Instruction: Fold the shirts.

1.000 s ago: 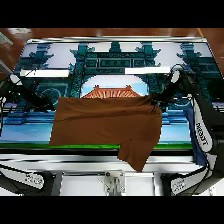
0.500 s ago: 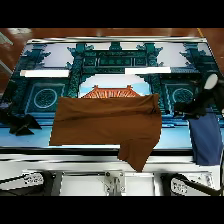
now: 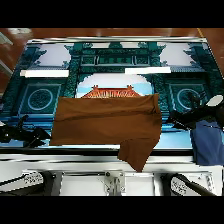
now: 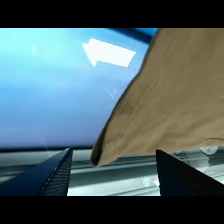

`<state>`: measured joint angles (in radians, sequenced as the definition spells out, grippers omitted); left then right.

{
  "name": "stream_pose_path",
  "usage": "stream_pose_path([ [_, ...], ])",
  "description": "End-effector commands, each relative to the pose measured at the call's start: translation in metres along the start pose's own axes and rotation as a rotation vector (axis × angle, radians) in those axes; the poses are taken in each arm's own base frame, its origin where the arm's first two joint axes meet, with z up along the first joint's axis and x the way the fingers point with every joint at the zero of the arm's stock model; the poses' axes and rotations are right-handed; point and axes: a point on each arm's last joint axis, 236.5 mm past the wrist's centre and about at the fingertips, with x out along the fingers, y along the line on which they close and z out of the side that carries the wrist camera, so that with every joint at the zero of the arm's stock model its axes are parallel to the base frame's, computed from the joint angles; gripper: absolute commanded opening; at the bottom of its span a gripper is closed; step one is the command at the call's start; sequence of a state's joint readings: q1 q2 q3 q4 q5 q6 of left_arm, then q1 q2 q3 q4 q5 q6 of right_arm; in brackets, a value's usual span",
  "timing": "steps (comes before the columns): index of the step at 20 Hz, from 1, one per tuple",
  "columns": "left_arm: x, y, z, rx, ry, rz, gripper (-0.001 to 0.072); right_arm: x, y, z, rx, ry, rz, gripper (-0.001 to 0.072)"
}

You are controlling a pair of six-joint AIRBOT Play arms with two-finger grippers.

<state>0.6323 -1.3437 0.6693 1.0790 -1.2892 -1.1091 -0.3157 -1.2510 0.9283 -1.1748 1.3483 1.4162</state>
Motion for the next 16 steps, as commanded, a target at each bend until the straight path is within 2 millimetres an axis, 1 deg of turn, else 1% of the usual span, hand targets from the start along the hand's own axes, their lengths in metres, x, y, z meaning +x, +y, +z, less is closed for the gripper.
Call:
stream_pose_path([
  [1, 0.021, -0.004, 0.003, 0.005, 0.011, -0.008, 0.0584, 0.002, 0.001, 0.003, 0.008, -0.020, 0.016, 0.0540],
  [3, 0.033, -0.014, 0.002, 0.017, 0.039, -0.035, 0.0582, 0.002, -0.001, 0.003, 0.006, -0.019, 0.005, 0.0540],
  [4, 0.037, -0.019, 0.005, 0.022, 0.038, -0.047, 0.0446, 0.002, -0.002, 0.003, 0.006, -0.018, 0.002, 0.0540],
  [5, 0.039, -0.023, 0.008, 0.022, 0.029, -0.056, 0.0165, 0.002, -0.003, 0.002, 0.005, -0.015, -0.001, 0.0540],
  [6, 0.040, -0.028, 0.009, 0.026, 0.024, -0.067, 0.0073, 0.002, -0.004, 0.000, 0.004, -0.008, -0.008, 0.0540],
  [7, 0.040, -0.034, 0.008, 0.046, 0.027, -0.092, 0.0038, 0.002, -0.007, -0.003, 0.001, 0.004, -0.021, 0.0540],
  [8, 0.039, -0.039, 0.007, 0.058, 0.030, -0.115, 0.0038, 0.003, -0.012, -0.008, -0.001, 0.025, -0.039, 0.0540],
  [10, 0.038, -0.043, 0.001, 0.070, 0.053, -0.133, 0.0037, 0.014, -0.019, -0.036, 0.008, 0.124, -0.047, 0.0540],
  [12, 0.036, -0.049, -0.004, 0.091, 0.071, -0.157, 0.0037, 0.032, -0.010, -0.061, 0.029, 0.191, 0.021, 0.0541],
  [13, 0.034, -0.050, -0.005, 0.101, 0.074, -0.162, 0.0038, 0.041, -0.004, -0.066, 0.030, 0.190, 0.058, 0.0540],
  [16, 0.028, -0.055, -0.007, 0.117, 0.063, -0.162, 0.0037, 0.065, -0.006, -0.078, 0.082, 0.182, 0.083, 0.0540],
])
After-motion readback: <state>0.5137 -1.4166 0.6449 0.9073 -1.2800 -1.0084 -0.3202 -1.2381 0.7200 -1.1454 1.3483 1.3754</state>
